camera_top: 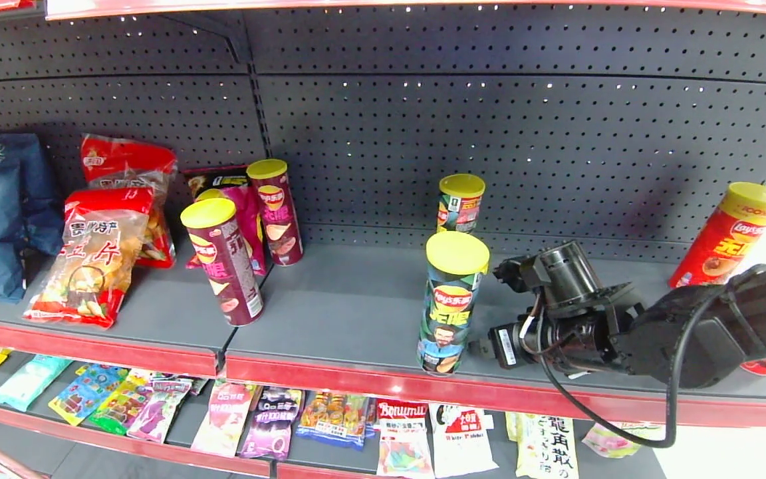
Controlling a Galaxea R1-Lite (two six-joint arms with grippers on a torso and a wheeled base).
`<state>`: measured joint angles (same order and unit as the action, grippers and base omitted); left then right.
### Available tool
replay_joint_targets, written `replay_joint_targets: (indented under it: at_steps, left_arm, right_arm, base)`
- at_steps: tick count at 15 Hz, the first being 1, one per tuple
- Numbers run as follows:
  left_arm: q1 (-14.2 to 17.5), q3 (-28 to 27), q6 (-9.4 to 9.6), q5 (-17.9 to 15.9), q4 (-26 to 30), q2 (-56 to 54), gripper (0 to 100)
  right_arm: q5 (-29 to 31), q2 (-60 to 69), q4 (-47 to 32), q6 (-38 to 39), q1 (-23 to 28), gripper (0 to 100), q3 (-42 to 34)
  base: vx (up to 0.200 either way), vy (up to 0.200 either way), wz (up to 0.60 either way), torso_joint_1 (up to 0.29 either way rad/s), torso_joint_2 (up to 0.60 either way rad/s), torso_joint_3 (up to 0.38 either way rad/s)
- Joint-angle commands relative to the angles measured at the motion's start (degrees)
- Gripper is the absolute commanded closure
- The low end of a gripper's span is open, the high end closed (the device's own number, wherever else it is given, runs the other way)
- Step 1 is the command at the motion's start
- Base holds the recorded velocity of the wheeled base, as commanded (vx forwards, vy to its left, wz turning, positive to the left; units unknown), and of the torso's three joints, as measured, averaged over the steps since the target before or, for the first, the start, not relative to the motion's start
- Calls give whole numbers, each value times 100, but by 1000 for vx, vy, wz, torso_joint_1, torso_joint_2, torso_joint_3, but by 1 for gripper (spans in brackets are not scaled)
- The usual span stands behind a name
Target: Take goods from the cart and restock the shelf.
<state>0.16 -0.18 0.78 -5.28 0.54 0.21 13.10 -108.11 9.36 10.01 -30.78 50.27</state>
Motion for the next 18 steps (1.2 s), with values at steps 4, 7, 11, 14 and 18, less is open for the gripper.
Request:
replay_joint_targets:
  at_steps: [4, 7, 11, 14, 18]
  left_arm:
    - [11, 1, 1, 1, -1, -3, 0]
    - [2, 1, 1, 1, -1, -3, 0]
    - [2, 1, 1, 1, -1, -3, 0]
    - [2, 1, 1, 1, -1, -3, 0]
    - [2, 1, 1, 1, -1, -3, 0]
  right_arm:
    - [61, 1204, 4, -96, -7, 0, -853]
    - [-1, 2531, 4, -649, 46, 0, -1503]
    - [-159, 5010, 4, -1449, 266, 0, -2584]
    - [-1504, 6750, -66, -2126, 1707, 0, -3120]
    - [-2145, 8508, -92, -2143, 2489, 0, -3867]
  base:
    - [0, 0, 0, 0, 0, 0]
    - [0, 0, 0, 0, 0, 0]
    - [0, 0, 0, 0, 0, 0]
    - [0, 0, 0, 0, 0, 0]
    - [0, 0, 0, 0, 0, 0]
